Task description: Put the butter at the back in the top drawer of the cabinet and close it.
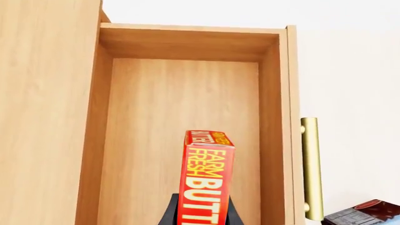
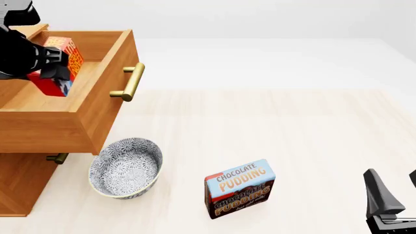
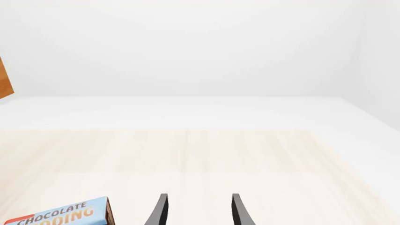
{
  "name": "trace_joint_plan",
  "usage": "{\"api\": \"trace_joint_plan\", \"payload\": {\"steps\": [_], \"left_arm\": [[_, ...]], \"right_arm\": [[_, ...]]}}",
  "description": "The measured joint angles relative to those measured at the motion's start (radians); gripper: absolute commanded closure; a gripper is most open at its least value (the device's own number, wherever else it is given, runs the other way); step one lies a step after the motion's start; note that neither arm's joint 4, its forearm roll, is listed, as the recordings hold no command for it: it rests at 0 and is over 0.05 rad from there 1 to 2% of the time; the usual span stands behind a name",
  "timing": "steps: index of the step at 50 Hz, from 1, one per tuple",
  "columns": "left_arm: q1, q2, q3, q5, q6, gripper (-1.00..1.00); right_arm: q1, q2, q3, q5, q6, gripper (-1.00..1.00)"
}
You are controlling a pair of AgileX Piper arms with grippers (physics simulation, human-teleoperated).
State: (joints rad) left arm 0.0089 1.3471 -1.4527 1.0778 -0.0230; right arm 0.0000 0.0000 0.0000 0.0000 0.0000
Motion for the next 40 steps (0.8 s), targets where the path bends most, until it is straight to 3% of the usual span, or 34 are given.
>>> {"api": "trace_joint_plan", "payload": {"steps": [40], "left_arm": [[0.036, 0.032, 0.033, -0.034, 0.001, 1.00]], "right_arm": [[0.000, 0.000, 0.000, 0.000, 0.000, -1.00]]}}
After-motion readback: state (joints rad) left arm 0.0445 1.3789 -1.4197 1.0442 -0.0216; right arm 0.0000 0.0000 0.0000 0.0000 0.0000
